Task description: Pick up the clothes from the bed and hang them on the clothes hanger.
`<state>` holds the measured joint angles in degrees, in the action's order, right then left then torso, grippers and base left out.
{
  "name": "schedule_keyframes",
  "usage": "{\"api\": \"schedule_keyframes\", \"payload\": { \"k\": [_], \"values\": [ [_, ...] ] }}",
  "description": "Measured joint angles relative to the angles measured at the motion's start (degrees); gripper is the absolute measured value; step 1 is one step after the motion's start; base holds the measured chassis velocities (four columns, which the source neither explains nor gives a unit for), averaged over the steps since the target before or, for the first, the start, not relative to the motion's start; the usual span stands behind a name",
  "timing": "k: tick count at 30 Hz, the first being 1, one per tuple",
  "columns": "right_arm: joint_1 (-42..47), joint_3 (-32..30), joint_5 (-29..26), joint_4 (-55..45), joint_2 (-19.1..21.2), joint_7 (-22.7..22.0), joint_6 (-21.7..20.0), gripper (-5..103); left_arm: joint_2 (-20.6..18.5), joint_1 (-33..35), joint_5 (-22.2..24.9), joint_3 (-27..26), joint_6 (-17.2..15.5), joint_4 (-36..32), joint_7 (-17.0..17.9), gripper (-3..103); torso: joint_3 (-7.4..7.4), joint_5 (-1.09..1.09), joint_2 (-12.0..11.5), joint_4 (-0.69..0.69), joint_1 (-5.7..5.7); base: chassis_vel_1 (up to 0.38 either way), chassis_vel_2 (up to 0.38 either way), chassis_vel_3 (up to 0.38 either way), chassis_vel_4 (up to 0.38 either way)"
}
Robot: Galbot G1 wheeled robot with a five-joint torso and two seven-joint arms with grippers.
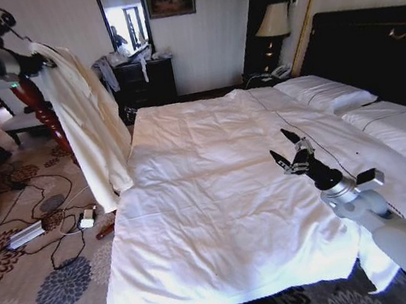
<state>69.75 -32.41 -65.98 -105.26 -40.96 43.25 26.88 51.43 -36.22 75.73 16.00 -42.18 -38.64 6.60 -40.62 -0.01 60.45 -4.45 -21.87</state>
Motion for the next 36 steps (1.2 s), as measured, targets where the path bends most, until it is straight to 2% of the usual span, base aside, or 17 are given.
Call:
{"api": "schedule_keyframes", "payload": {
  "k": [11,12,14,16,18,20,21,25,27,28,30,32,34,36],
  "values": [
    [0.6,0.0,0.1,0.0,-0.1,0.1,0.3,100,-0.2,0.7,-1.5,0.6,0.2,1.0,-1.2,18,0.01,0.02,0.0,-0.02,0.00,0.000,0.000,0.000,0.000],
    [0.7,-0.1,0.1,0.0,0.0,0.1,0.3,100,-0.7,1.1,-2.4,0.8,0.2,0.2,-1.8,15,0.01,0.02,0.0,-0.03,0.00,0.000,0.000,0.000,0.000],
    [0.7,-0.2,0.0,-0.1,0.0,0.1,0.3,100,-2.1,2.1,-4.3,1.3,1.6,-1.9,-3.4,22,0.01,0.01,0.0,-0.02,0.00,0.000,0.000,0.000,0.000],
    [0.7,-0.2,0.0,-0.1,0.1,0.1,0.3,100,-3.0,2.7,-5.0,1.5,2.8,-3.2,-4.1,22,0.00,-0.02,0.0,-0.02,0.00,0.000,0.000,0.000,0.000],
    [0.7,-0.2,0.0,-0.3,0.1,0.1,0.3,100,-5.0,4.1,-5.6,1.5,4.8,-6.4,-4.5,32,0.00,-0.02,0.0,0.01,0.00,0.000,0.000,0.000,0.000],
    [0.8,-0.1,0.1,-0.4,0.0,0.0,0.3,100,-7.6,5.9,-5.7,0.8,6.7,-10.4,-4.6,43,0.01,0.00,0.0,-0.02,0.00,0.000,0.000,0.000,0.000],
    [0.8,-0.1,0.1,-0.4,0.0,0.0,0.3,100,-7.6,5.9,-5.7,0.8,6.7,-10.4,-4.6,43,0.01,0.00,0.0,-0.02,0.00,0.000,0.000,0.000,0.000],
    [1.1,0.1,0.4,-0.8,-0.3,-0.1,0.1,100,-12.1,10.5,-4.9,-2.8,9.3,-18.8,-4.2,65,0.01,0.00,0.0,0.00,0.00,0.000,0.000,0.000,0.000],
    [1.2,0.2,0.5,-0.8,-0.3,-0.1,0.0,100,-12.8,11.6,-4.6,-3.8,9.6,-20.4,-3.9,65,0.01,0.01,0.0,0.00,0.01,0.000,0.000,0.000,0.000],
    [1.2,0.2,0.6,-1.0,-0.3,-0.1,0.0,100,-13.4,12.6,-4.3,-4.6,9.8,-21.8,-3.8,71,0.01,0.01,0.0,-0.01,0.01,0.000,0.000,0.000,0.000],
    [1.6,0.2,0.7,-1.4,-0.4,-0.2,0.0,100,-16.2,17.3,-3.7,-8.2,10.8,-27.5,-3.2,81,0.00,0.01,0.0,-0.04,0.00,0.000,0.000,0.000,0.000],
    [1.8,0.2,0.8,-1.6,-0.4,-0.3,-0.1,100,-17.4,19.5,-3.3,-9.9,11.2,-29.9,-3.1,81,0.00,0.00,0.0,-0.03,0.00,0.000,0.000,0.000,0.000],
    [2.4,0.0,0.8,-2.0,-0.4,-0.5,-0.1,100,-19.9,24.5,-2.6,-13.7,12.0,-35.1,-3.0,92,0.01,-0.01,0.0,0.01,0.01,0.000,0.000,0.000,0.000],
    [3.1,-0.3,0.8,-2.5,-0.5,-0.7,-0.1,100,-22.3,29.1,-2.4,-16.5,13.9,-39.4,-3.2,99,0.01,-0.01,0.0,-0.01,0.01,0.000,0.000,0.000,0.000]
  ]
}}
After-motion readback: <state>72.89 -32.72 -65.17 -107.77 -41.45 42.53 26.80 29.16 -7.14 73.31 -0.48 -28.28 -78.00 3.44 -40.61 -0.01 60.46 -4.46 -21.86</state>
